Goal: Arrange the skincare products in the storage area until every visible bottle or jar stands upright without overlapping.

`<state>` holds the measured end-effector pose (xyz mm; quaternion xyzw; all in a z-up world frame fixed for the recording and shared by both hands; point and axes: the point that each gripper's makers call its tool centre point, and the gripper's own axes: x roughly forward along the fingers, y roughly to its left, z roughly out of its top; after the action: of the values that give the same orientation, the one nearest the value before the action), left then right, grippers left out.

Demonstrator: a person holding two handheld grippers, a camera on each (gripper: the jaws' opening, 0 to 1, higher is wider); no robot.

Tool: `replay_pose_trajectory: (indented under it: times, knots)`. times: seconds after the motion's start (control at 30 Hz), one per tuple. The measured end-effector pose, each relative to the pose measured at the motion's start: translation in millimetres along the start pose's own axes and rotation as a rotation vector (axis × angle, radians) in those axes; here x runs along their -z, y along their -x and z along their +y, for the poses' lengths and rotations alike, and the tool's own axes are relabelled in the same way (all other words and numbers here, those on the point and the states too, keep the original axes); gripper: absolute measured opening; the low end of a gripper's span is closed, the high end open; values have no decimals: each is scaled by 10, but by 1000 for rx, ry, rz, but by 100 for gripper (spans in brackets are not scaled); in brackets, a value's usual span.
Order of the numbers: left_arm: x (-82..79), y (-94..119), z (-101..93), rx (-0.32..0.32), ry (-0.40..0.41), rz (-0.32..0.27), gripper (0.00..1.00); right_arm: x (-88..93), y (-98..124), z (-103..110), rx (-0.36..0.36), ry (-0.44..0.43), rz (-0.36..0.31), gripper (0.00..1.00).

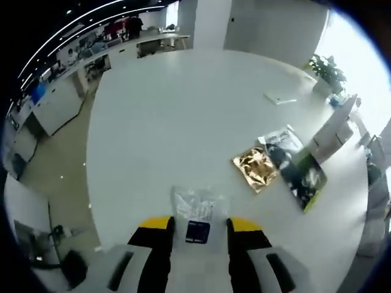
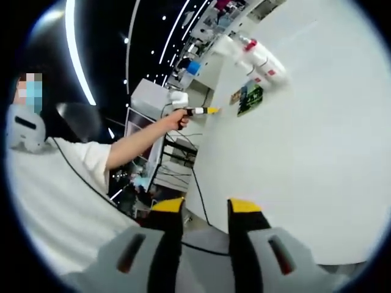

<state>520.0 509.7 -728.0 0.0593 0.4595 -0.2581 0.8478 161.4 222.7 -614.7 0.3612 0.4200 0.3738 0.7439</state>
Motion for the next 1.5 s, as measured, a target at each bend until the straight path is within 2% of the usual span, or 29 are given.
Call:
replay_pose_trajectory:
  times: [0.13,0.23,0.27,0.3,0.43,0.47,0.5,0.77,0.9,1.0,1.17,1.23,1.27,1.33,1.4,1.5]
  knots:
    - [-19,204,-299,28,24,-59,36,22,-26,75,-19,17,6,30]
    - [7,356,-596,53,38,-102,36,36,-33,139,-36,33,-1,30]
    - [37,512,-885,78,4,-111,36,43,-37,151,-38,35,-2,30]
    - [83,593,-1022,82,-19,-119,36,57,-46,174,-43,38,-3,30]
    - [230,841,-1396,109,-48,-151,36,98,-67,288,-65,66,4,30]
    - [362,1062,-1803,160,-79,-178,36,129,-71,391,-86,89,3,31]
    - [411,1121,-1906,167,-103,-179,36,141,-66,422,-93,95,0,31]
    - [653,1439,-2364,175,-107,-213,36,264,7,539,-117,137,9,32]
    - [723,1525,-2578,189,-129,-218,36,231,4,571,-135,136,-5,33]
    - [775,1639,-2814,212,-176,-229,36,124,-17,646,-149,150,-40,35]
    - [877,1772,-3146,272,-231,-238,36,26,-102,749,-180,152,-61,36]
    - [970,1812,-3299,296,-270,-228,36,-12,-148,785,-185,156,-65,37]
    - [1038,1834,-3410,337,-292,-215,36,-27,-174,807,-189,151,-65,37]
    - [1088,1876,-3502,345,-281,-208,37,-43,-210,828,-196,137,-65,37]
    - [1129,1941,-3646,381,-309,-217,37,-11,-258,820,-196,96,-37,38]
    - [1172,1988,-3767,397,-343,-210,37,52,-316,804,-189,83,-1,38]
